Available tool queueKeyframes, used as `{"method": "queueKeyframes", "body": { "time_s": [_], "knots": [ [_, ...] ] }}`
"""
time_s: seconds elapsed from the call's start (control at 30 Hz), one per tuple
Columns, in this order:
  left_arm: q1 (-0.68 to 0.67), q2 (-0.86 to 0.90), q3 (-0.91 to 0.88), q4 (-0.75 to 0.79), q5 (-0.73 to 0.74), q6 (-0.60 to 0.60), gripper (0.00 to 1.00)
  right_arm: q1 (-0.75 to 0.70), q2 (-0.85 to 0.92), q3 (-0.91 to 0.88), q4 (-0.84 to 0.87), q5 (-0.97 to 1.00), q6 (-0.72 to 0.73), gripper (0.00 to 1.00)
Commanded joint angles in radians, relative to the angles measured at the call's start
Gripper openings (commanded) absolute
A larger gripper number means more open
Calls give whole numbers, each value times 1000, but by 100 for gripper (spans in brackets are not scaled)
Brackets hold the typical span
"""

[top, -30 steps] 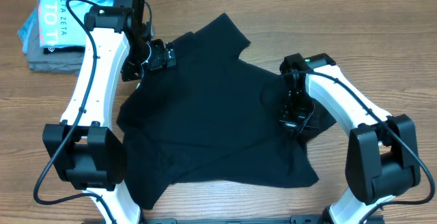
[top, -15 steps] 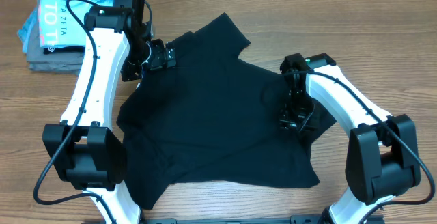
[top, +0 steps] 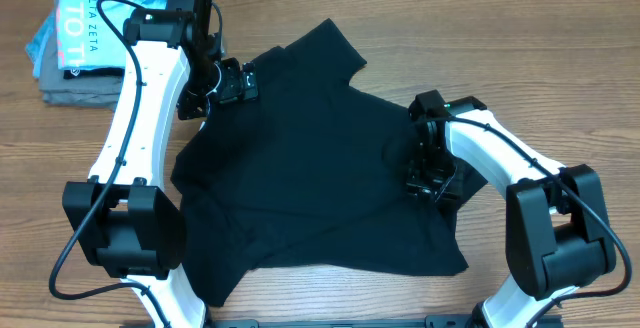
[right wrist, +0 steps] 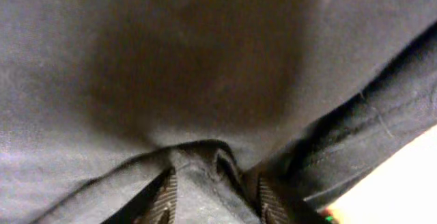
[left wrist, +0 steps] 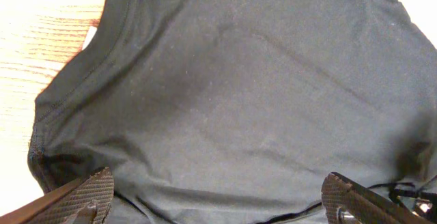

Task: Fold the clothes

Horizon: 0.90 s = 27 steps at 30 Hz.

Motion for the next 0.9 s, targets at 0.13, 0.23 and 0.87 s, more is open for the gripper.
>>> {"method": "queueKeyframes", "body": {
  "time_s": [0.13,0.23,0.87],
  "knots": [
    [-1,11,-6,0,-9,27,100,-3,-22,-5,1,3,30,22],
    [-1,11,-6,0,-9,27,100,-3,-22,6,-22,3,33,9],
    [-1,11,-6,2,-18,31,100,38,-233,79,-348,2,127,4]
  ]
}}
